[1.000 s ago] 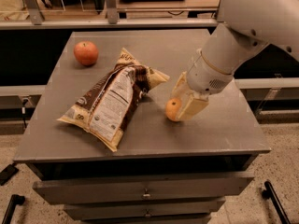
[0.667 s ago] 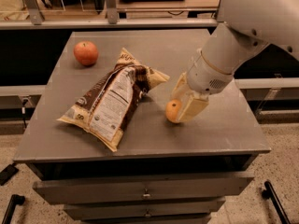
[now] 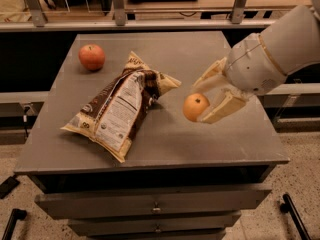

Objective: Pick orange

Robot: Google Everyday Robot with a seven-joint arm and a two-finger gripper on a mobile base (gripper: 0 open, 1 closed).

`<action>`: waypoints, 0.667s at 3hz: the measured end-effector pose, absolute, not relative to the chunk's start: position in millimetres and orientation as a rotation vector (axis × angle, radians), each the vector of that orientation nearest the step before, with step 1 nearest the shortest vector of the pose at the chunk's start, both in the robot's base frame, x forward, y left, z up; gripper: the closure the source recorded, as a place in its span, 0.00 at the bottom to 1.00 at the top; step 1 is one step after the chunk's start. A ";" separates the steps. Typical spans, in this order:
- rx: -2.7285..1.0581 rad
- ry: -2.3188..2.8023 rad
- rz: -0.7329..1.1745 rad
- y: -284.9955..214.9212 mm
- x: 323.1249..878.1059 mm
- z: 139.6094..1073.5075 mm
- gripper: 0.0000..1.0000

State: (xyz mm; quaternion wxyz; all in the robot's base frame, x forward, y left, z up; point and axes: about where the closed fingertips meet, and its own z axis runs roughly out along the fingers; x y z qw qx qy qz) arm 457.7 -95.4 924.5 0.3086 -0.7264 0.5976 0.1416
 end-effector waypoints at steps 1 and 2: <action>-1.882 1.525 0.402 -95.8 448.9 937.7 1.00; -1.888 1.529 0.398 -94.9 449.7 936.5 1.00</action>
Offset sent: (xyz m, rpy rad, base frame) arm -0.0088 -0.0004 0.0132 0.0616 -0.0215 0.0129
